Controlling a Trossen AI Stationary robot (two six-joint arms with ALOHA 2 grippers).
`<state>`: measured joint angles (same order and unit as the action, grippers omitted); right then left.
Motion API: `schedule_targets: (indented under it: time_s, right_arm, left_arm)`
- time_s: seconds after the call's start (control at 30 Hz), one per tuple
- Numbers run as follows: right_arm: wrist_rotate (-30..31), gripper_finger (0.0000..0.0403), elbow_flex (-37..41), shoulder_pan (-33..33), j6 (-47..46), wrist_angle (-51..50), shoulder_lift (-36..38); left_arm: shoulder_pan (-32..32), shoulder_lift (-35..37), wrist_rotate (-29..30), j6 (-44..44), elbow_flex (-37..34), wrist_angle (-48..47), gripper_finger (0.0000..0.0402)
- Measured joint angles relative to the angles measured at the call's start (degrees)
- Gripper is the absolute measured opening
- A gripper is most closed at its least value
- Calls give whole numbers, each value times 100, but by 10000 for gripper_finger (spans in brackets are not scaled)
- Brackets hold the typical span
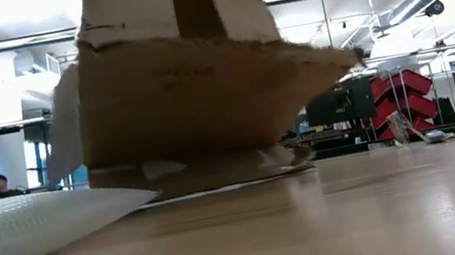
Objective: Unpack boxes
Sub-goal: Break down the cardboard box until it is fully flat
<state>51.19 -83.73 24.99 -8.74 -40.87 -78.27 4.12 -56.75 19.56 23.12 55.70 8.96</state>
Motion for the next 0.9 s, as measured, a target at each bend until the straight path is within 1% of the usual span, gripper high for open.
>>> schedule_targets:
  time_s: [0.1,0.2,0.27,0.33,0.47,0.63,0.8,0.9]
  right_arm:
    - [84,133,267,-2,-199,8,-485]
    - [99,70,473,-7,-338,139,-993]
    - [122,29,485,-4,-274,225,-1299]
    - [139,8,428,-7,-71,296,-1530]
    - [360,18,179,-65,480,657,-1722]
    - [438,6,-87,-246,1051,908,-1666]
    - [445,3,-142,-298,1305,1191,-1560]
    - [382,1,-140,-251,1373,1376,-1560]
  left_arm:
    - [-2,-27,-374,-297,0,-35,0]
    - [0,-27,-728,-528,0,162,0]
    - [0,-25,-809,-566,-2,400,0]
    - [-19,-16,-821,-569,20,608,0]
    - [-136,-105,-857,-569,347,617,0]
    - [-245,-474,-1405,-599,1048,509,0]
    - [-243,-1002,-1760,-624,2058,-146,0]
    - [-245,-1373,-2003,-815,2560,-655,0]
